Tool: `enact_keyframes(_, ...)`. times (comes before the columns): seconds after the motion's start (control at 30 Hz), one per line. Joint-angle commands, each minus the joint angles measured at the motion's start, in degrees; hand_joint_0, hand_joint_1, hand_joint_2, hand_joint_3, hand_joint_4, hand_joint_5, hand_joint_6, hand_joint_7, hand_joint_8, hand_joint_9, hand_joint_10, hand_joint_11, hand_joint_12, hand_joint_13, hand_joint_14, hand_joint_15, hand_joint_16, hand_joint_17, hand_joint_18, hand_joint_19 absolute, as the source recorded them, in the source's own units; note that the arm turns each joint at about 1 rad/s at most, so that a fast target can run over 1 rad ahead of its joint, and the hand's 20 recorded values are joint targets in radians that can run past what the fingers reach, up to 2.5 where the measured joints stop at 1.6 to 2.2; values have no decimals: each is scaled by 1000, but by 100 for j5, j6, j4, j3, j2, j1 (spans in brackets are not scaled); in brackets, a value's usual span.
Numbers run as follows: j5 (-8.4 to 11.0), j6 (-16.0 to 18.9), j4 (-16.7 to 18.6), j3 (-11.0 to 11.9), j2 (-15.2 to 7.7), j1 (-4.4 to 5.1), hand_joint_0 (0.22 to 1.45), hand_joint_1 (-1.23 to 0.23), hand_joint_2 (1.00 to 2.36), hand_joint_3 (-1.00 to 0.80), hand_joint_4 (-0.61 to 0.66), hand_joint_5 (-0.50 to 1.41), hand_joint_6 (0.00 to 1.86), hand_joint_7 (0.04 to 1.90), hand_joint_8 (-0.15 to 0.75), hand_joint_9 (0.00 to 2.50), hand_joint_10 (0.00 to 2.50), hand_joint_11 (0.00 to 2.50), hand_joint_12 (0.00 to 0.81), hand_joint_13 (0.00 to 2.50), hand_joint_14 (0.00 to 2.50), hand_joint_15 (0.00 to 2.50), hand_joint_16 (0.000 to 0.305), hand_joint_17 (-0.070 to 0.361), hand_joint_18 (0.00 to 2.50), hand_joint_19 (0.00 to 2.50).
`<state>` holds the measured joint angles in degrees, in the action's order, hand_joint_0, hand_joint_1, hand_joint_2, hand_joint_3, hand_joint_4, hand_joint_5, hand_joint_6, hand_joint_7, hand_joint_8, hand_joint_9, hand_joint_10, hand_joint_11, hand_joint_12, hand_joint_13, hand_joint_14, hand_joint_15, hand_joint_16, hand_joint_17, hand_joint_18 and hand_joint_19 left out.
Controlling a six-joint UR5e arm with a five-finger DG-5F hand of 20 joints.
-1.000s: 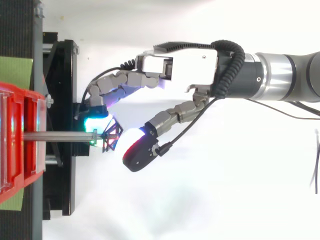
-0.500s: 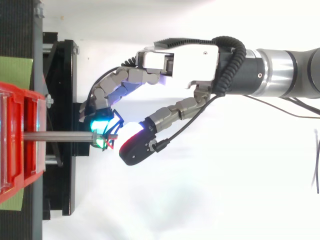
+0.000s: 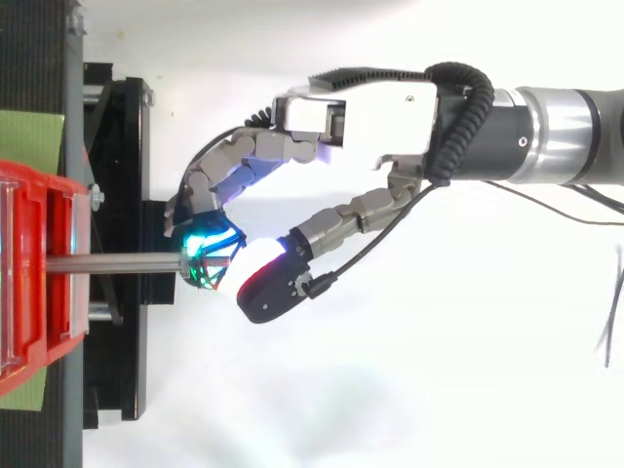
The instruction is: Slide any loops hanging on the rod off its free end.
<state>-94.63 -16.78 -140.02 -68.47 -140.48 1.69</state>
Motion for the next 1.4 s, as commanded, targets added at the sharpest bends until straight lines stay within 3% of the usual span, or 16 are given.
enact_keyframes(0.0, -3, -80, -192, 0, 29, -2, 631, -677, 1020, -187, 115, -204, 850, 1097, 300, 727, 6, 195, 329, 593, 0, 26, 48, 108, 649, 338)
enact_keyframes(0.13, 6, -89, -289, 0, 108, -11, 632, -678, 1020, -188, 121, -204, 849, 1106, 304, 740, 7, 203, 328, 591, 1, 27, 48, 108, 649, 346)
enact_keyframes(0.3, -3, -159, -834, 0, 302, -28, 631, -678, 1020, -185, 121, -203, 849, 1102, 304, 737, 6, 196, 327, 591, 0, 27, 48, 109, 649, 338)
enact_keyframes(0.47, -47, -440, -1397, 0, 451, -37, 631, -678, 1020, -181, 120, -202, 849, 1109, 306, 743, 7, 204, 329, 591, 0, 26, 48, 109, 643, 339)
enact_keyframes(0.67, -38, -599, -1704, 0, 609, -37, 631, -678, 1020, -181, 128, -201, 848, 1115, 306, 739, 7, 202, 328, 590, 0, 27, 48, 109, 646, 344)
enact_keyframes(0.9, -11, -634, -2223, 0, 952, -46, 631, -678, 1020, -180, 122, -201, 847, 1121, 308, 745, 7, 208, 330, 589, 0, 24, 48, 109, 647, 339)
enact_keyframes(1.37, -38, -599, -3023, 0, 1137, -72, 649, -693, 1019, -212, 121, -206, 849, 1113, 303, 725, 7, 223, 330, 590, 0, 21, 49, 110, 653, 333)
